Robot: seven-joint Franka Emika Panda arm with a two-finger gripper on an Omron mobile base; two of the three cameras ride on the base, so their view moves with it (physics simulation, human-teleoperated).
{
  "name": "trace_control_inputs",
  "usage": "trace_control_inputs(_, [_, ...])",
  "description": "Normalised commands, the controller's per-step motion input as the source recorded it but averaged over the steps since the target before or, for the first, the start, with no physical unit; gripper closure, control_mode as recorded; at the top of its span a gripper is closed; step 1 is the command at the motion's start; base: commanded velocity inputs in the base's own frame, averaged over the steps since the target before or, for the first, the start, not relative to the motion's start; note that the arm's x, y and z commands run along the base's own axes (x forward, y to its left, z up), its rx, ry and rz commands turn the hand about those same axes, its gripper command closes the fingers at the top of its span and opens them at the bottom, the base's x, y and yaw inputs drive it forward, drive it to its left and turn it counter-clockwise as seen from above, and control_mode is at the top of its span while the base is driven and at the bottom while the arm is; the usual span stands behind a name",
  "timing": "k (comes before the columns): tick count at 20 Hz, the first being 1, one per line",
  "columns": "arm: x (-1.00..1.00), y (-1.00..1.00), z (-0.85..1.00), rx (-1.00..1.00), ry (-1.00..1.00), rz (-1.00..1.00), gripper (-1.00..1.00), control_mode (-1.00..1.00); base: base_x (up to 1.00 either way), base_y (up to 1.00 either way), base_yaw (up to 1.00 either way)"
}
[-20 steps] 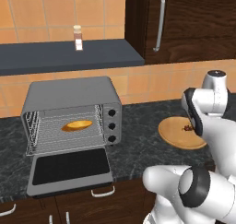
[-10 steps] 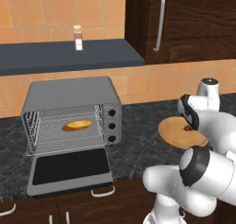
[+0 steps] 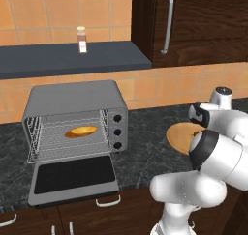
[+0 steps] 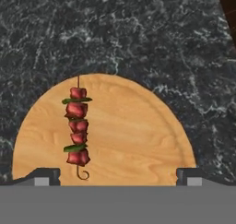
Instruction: Pick up the kebab skewer and baguette bread, and place them inside the toaster oven. Close the toaster oven door and start by setting the timer.
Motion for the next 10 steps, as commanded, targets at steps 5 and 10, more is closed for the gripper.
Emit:
trace_control_inputs(5, [0.29,0.00,-0.15,0.00,0.00,0.00,-1.00,-1.00,0.00,0.00,0.00])
trace_control_inputs(10, [0.28,0.00,-0.13,0.00,0.00,0.00,-1.00,-1.00,0.00,0.00,0.00])
